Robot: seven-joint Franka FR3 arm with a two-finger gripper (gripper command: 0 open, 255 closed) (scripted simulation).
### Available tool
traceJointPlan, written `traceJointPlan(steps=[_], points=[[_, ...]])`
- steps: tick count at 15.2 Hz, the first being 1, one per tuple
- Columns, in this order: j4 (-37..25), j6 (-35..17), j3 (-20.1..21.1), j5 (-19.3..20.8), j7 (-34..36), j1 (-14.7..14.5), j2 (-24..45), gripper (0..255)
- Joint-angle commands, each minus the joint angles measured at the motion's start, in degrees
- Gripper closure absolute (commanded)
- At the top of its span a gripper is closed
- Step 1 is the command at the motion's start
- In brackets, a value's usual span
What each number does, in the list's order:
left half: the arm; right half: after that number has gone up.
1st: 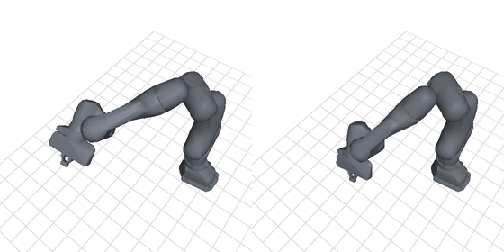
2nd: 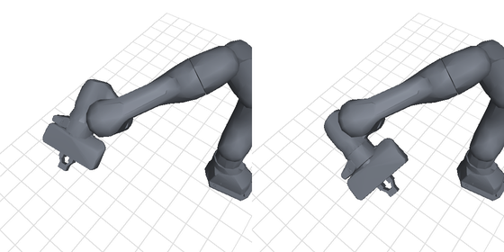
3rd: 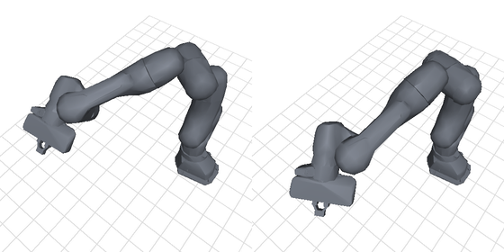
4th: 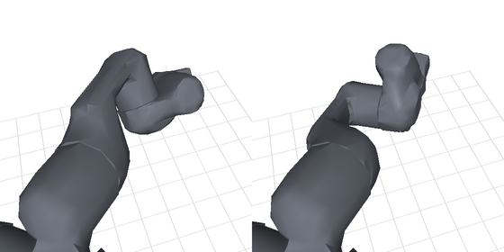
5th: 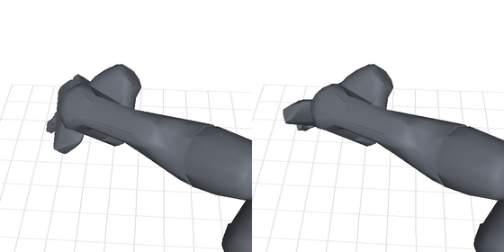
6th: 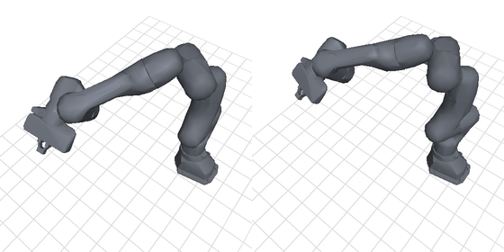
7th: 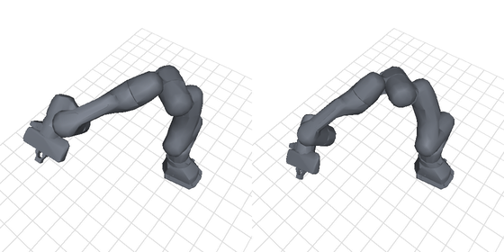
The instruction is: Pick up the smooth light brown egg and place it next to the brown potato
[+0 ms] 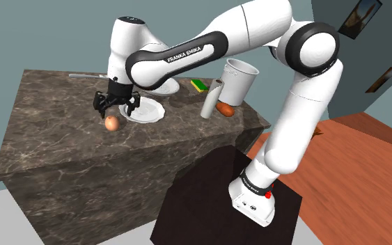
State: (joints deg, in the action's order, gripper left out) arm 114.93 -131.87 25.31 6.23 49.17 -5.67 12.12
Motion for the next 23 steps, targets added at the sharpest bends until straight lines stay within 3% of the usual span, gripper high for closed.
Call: traceJointPlan(steps=[1,7,14,15,23], points=[[-0.7,-1.0,-0.2,1.1,1.2,-0.6,1.7,0],[0.0,-4.3,-0.9,3.0,2.5,-1.3,4.7,0],[0.0,-4.3,-0.9,3.0,2.5,-1.3,4.7,0],[0.0,-4.3,-0.9,3.0,2.5,-1.3,4.7,255],[-0.1,-4.3,-0.9,3.0,2.5,-1.3,4.7,255]])
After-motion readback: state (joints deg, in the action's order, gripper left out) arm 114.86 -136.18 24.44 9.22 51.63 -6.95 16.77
